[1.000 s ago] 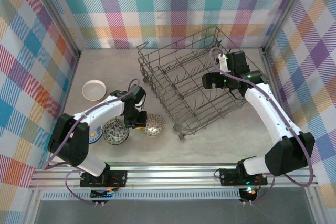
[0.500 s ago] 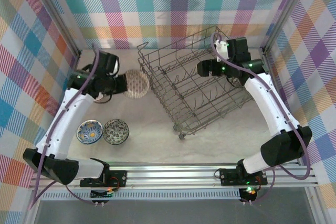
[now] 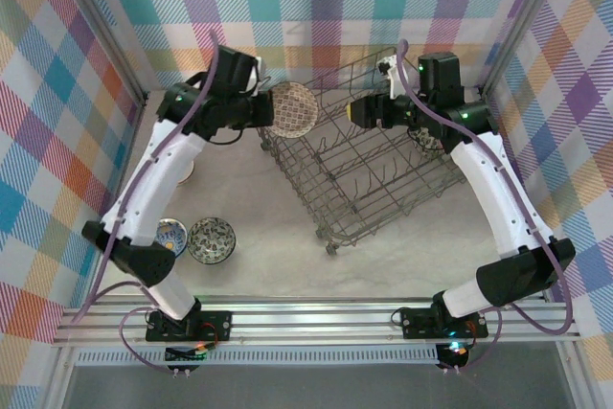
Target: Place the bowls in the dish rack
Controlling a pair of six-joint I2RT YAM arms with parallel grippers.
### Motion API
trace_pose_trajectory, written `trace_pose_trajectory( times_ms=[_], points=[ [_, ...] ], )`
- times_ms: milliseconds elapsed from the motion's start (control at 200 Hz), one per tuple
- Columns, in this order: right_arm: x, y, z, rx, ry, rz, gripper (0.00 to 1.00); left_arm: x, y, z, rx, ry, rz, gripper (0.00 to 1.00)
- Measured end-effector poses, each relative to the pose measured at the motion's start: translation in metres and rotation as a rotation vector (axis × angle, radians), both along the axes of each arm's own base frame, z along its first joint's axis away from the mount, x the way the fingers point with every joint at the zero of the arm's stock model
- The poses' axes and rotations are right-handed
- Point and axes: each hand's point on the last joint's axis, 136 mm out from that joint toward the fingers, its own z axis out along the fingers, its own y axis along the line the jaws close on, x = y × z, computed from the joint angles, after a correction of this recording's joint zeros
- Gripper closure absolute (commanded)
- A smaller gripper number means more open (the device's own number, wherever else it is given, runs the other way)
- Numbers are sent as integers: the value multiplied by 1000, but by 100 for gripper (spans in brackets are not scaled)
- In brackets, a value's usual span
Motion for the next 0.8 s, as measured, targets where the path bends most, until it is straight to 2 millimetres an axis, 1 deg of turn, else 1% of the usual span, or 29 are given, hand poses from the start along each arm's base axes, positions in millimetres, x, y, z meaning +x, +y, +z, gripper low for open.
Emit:
trace_pose_trajectory(
  times_ms=[120,300,425,565,720,800],
  points=[
    [-5,7,5,28,-4,40,43,7,-19,-8,8,12,-29,100],
    [-10,13,8,52,0,76,45,5,-40,-10,6,15,-75,100],
    [-11,14,8,56,5,81,49,4,-49,-7,0,5,-93,100],
    [-7,14,6,57,10,68,52,2,-58,-2,-6,-6,-110,100],
    [-1,14,-1,51,29,44,56,-2,-65,0,-9,-14,-126,100],
    [2,12,-5,40,35,27,61,-3,-67,1,-8,-16,-131,100]
  ],
)
